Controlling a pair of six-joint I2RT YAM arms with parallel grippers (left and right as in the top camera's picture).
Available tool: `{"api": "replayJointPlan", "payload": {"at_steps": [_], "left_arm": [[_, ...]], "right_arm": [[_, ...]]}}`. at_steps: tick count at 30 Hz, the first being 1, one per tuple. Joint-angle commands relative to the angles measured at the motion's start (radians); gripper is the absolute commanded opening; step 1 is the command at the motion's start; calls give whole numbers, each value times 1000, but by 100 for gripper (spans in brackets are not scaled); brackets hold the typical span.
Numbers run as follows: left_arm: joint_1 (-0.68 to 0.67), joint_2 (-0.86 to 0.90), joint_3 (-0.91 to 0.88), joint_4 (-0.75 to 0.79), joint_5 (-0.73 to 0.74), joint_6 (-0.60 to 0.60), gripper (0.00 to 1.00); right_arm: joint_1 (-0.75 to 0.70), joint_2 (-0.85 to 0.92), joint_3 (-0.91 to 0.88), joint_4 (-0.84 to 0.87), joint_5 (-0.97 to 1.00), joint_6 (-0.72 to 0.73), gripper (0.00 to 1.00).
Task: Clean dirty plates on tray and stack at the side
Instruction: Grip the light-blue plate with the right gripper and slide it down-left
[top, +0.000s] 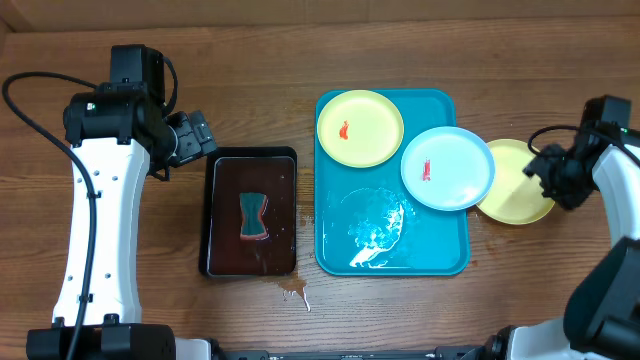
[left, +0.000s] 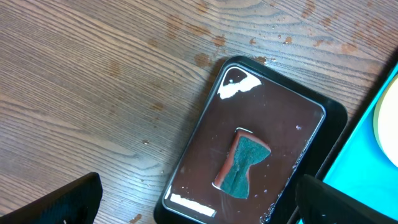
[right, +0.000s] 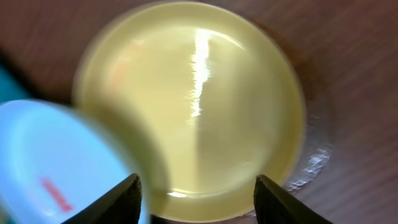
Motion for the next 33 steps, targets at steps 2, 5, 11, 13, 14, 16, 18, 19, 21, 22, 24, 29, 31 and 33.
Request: {"api": "replayJointPlan", "payload": {"at_steps": [2,5,11,13,14,16,18,19,21,22,24,29,31,33], "left_arm": [[2,2,12,2,-12,20,100],[2,2,12,2,-12,20,100],[2,2,12,2,-12,19,100],[2,2,12,2,-12,20,100],[2,2,12,2,-12,20,100],[2,2,12,2,-12,20,100],[2,2,12,2,-12,20,100],[2,2,12,2,-12,20,100],[2,2,12,2,-12,20,100],[2,2,12,2,-12,20,100],[2,2,12,2,-12,20,100],[2,2,12,2,-12,20,100],[2,2,12,2,-12,19,100],[2,2,12,2,-12,20,100]], "right_arm": [[66,-13,2,66,-147,-121,53],[120,0,-42,149,-114,-126,51],[212,80,-118,245,0,-126,50],[228,111,-127,248,29,-125,44],[233,125,-128,241,60,-119,39],[234,132,-128,214,116,-88,29],[234,123,-121,183,126,-67,16],[234,115,-114,170,121,-64,14],[234,95,-103,150,118,-65,17],[235,84,-98,143,118,-65,19],[235,53,-89,129,117,-65,21],[231,-56,-76,159,122,-65,36],[231,-70,-77,179,123,-71,43],[231,-67,-78,186,136,-72,46]]}}
